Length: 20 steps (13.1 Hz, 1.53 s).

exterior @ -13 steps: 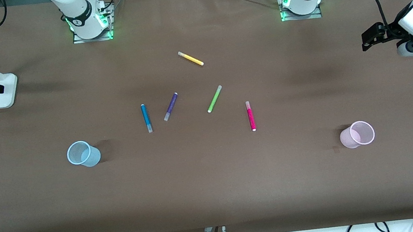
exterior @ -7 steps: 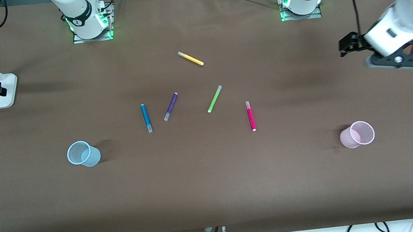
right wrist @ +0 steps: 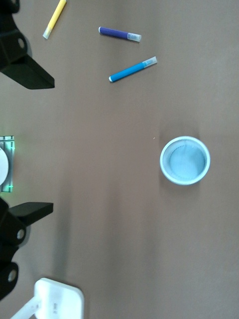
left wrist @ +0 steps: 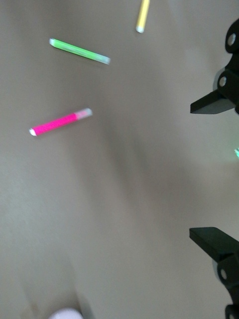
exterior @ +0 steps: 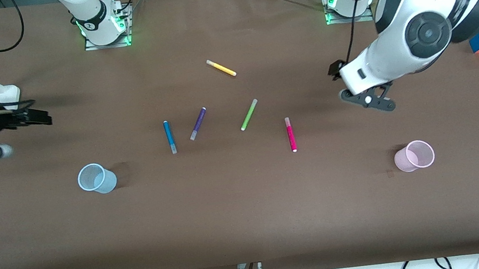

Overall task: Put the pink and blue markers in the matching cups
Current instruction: 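Reach the right gripper to the blue marker while the left gripper reaches pink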

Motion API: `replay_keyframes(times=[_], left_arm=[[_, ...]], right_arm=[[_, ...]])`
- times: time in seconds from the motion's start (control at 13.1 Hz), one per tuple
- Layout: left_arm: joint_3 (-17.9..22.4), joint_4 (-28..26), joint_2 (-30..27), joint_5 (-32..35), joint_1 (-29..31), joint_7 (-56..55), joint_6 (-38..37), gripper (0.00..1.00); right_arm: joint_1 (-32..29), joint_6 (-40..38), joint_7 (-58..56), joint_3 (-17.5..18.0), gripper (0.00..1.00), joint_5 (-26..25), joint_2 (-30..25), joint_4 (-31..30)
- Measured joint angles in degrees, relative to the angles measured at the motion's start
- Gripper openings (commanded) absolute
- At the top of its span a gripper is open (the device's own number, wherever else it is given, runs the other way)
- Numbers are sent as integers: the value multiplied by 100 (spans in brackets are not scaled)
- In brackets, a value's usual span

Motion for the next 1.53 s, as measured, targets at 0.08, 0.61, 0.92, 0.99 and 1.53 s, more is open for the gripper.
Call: replay_keyframes(times=[0.08,0.61,0.92,0.99,1.53], left_arm=[[-50,-147,102,-10,-34,-247,366,100],[-143,-1849,886,-11,-777,-1369,3489,100],[-137,-1777,1731,-11,-963,-1649,3921,100],[-137,-1698,1741,-5,-974,-1756,3924,100],[-120,-1522,1941,269,-1091,-2560,4444,64]], right_arm=[[113,118,0,4,100,-1,136,-4],[991,1943,45,23,100,2,1296,-338],[1329,2863,220,27,100,3,1608,-896],[1461,2997,421,29,100,3,1692,-969],[2114,4301,739,38,100,3,1848,-2016]])
